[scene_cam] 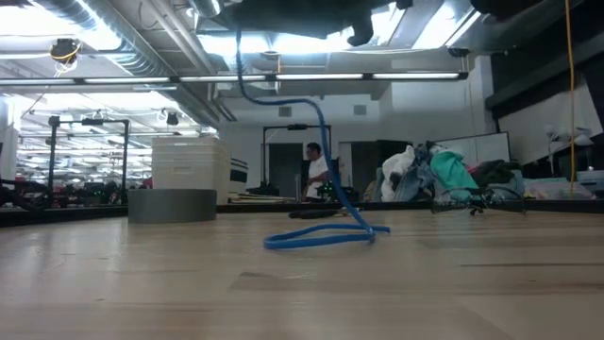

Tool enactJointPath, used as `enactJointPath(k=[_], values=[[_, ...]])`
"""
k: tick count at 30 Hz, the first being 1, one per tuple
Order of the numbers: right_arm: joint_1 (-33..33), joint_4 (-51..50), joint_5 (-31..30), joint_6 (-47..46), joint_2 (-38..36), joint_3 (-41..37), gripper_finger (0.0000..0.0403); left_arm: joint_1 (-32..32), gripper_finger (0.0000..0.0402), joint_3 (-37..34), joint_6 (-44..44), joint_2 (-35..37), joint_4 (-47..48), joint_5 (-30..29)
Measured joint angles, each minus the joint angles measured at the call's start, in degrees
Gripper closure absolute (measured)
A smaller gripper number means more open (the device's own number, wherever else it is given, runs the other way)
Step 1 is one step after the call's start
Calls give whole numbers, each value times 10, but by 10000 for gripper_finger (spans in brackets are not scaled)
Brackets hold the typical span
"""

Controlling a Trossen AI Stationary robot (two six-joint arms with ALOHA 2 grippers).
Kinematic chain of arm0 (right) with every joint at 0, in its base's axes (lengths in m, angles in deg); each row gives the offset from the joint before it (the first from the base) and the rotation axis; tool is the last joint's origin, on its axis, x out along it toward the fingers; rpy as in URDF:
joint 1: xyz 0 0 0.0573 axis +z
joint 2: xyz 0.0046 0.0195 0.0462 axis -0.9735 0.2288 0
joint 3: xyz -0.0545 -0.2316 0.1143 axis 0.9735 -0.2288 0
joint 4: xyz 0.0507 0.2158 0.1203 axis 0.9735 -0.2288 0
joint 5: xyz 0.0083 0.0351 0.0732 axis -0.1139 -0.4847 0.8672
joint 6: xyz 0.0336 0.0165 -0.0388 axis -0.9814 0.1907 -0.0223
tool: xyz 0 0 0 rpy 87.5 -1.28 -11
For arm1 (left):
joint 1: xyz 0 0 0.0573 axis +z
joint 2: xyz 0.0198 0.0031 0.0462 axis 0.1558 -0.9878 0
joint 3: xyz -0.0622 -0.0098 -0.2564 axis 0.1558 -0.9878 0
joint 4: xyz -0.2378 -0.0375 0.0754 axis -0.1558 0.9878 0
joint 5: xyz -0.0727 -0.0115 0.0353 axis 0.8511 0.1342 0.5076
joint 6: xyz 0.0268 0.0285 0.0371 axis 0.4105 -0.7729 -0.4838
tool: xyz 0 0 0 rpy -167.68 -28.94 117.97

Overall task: Coil cords
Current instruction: Coil the blue wire cable onto the black spool

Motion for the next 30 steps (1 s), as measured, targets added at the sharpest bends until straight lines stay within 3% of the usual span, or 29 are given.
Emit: enactJointPath(k=[10,23,30], values=[[0,-4,26,-9,0,0,397,-2,401,0,14,-2,2,0],[-16,-56,95,-97,0,0,401,14,401,0,130,-24,-1,0],[-15,-80,104,-102,0,17,402,40,401,0,145,-62,-1,0]])
